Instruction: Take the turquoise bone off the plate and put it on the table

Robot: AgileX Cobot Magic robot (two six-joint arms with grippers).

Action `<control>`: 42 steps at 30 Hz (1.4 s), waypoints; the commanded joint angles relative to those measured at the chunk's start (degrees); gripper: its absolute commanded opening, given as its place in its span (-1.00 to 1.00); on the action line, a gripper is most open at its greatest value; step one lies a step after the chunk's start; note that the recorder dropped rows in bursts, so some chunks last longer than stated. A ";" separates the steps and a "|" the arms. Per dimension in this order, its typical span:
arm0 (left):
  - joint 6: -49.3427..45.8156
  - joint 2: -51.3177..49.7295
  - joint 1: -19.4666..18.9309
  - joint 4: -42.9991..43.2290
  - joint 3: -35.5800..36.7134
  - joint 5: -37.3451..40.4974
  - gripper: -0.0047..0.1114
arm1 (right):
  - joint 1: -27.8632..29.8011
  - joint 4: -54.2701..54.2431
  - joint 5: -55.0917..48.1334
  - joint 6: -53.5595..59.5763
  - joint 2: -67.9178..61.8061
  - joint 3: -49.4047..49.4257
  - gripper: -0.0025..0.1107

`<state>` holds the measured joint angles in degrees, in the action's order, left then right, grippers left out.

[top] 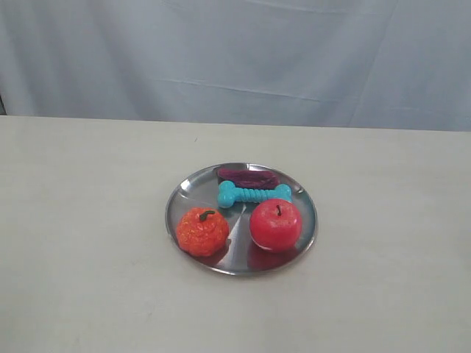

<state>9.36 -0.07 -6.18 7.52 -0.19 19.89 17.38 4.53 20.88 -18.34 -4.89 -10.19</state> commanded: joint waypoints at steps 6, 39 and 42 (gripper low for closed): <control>0.03 0.07 0.39 0.02 0.19 -0.17 -0.92 | -4.27 16.38 -30.82 -18.44 -35.67 -23.44 -0.96; 0.03 0.07 0.39 0.02 0.19 -0.17 -0.92 | -19.77 -6.78 -64.87 36.71 -107.61 -80.01 -0.10; 0.03 0.07 0.39 0.02 0.19 -0.17 -0.92 | -19.77 -6.78 -65.34 38.41 -110.06 -83.12 -0.05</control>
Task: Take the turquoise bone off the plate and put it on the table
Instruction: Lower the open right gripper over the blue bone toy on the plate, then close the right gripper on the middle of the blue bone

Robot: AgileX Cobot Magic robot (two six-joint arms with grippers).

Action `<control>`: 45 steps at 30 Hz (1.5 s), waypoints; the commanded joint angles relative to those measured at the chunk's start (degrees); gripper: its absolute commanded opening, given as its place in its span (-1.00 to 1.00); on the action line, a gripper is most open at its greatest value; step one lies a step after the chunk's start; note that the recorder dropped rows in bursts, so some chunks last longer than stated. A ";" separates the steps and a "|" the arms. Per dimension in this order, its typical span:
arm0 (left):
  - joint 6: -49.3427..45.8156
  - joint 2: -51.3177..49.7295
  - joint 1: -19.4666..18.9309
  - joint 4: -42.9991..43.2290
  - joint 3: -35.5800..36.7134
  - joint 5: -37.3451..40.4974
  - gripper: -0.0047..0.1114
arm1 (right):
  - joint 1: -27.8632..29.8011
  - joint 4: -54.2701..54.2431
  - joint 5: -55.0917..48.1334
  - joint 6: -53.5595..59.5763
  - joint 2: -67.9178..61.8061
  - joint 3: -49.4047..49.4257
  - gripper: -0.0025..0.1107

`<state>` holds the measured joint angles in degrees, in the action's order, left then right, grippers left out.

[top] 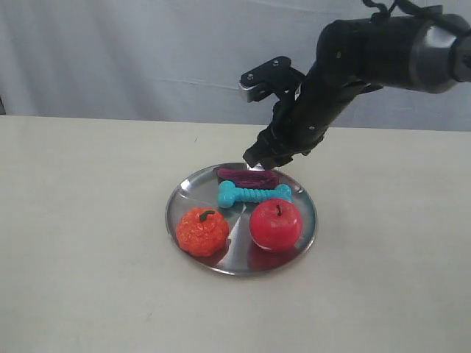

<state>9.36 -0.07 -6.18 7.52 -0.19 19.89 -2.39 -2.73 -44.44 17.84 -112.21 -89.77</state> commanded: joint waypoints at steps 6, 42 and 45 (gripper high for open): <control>0.03 0.07 0.39 0.02 0.19 -0.17 -0.92 | -0.01 0.48 -3.07 5.00 -7.72 -9.16 -0.05; 0.03 0.07 0.39 0.02 0.19 -0.17 -0.92 | -1.16 -0.76 -11.57 15.25 -24.81 -24.79 -0.05; 0.03 0.07 0.39 0.02 0.19 -0.17 -0.92 | -1.16 -0.76 -11.15 15.40 -25.65 -24.79 -0.05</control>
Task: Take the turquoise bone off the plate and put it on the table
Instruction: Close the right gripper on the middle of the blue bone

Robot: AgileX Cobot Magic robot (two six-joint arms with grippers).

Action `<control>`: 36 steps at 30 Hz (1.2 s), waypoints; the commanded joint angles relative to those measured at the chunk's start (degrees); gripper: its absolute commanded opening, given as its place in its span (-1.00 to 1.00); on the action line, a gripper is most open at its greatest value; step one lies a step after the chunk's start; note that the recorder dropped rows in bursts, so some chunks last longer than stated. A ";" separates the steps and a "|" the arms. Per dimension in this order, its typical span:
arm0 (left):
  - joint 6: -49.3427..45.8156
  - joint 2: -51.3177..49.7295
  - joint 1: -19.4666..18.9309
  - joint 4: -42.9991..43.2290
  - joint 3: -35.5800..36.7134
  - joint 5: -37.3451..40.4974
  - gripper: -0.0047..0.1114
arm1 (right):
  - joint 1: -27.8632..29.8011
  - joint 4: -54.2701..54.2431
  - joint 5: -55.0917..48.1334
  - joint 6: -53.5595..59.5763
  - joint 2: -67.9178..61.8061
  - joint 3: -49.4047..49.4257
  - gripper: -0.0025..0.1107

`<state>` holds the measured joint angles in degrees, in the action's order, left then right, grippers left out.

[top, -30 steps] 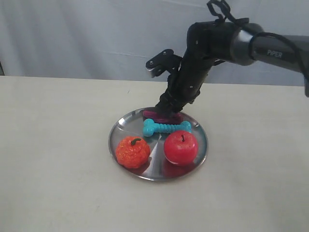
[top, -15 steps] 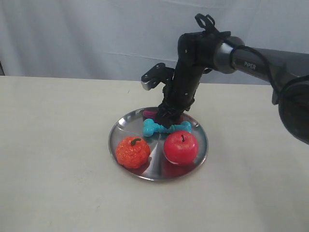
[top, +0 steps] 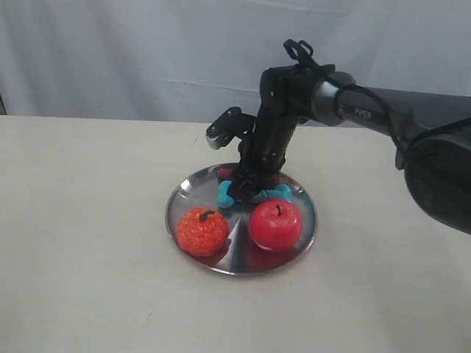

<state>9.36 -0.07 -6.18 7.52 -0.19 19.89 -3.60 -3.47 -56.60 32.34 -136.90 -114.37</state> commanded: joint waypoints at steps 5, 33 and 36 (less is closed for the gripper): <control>0.03 0.07 0.39 0.02 0.19 -0.17 -0.92 | 0.04 0.08 1.53 1.56 -1.99 -0.20 -0.05; -0.07 0.07 0.39 0.02 0.19 -0.17 -0.92 | 0.04 0.33 4.23 0.49 -1.23 -0.20 -0.96; -0.07 0.07 0.39 0.02 0.19 -0.17 -0.92 | 0.04 0.33 4.23 -0.89 0.31 -0.20 -0.96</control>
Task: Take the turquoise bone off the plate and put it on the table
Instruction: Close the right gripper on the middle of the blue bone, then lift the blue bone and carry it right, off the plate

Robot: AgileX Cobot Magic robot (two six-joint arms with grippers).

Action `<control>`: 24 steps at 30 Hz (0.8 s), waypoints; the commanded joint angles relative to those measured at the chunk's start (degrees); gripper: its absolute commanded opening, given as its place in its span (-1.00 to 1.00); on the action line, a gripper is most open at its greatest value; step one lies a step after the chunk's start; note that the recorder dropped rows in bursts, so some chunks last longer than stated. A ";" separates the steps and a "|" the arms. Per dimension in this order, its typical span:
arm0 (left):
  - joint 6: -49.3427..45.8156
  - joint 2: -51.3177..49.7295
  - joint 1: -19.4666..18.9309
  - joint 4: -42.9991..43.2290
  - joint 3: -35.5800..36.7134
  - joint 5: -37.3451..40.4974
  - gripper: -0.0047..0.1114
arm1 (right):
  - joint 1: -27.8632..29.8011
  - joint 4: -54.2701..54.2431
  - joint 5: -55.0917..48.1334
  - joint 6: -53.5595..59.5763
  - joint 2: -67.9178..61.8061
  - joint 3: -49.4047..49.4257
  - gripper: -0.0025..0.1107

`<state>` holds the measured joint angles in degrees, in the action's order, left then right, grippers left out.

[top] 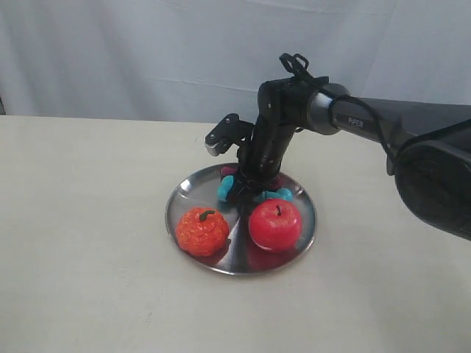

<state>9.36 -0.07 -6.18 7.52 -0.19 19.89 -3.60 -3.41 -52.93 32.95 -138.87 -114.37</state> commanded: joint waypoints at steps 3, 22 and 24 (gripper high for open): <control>-0.07 0.07 0.39 0.02 0.19 -0.17 -0.92 | 0.04 0.27 0.56 -3.47 4.39 -0.20 -0.96; 0.08 0.07 0.39 0.02 0.19 -0.17 -0.92 | 0.15 6.93 -5.23 -25.17 18.58 -0.20 -0.96; 0.08 0.07 0.39 0.02 0.19 -0.17 -0.92 | 0.15 10.51 -7.11 -28.65 19.41 -0.20 -0.96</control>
<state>9.36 -0.07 -6.18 7.52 -0.19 19.89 -3.60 2.50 -57.97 8.79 -121.21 -114.37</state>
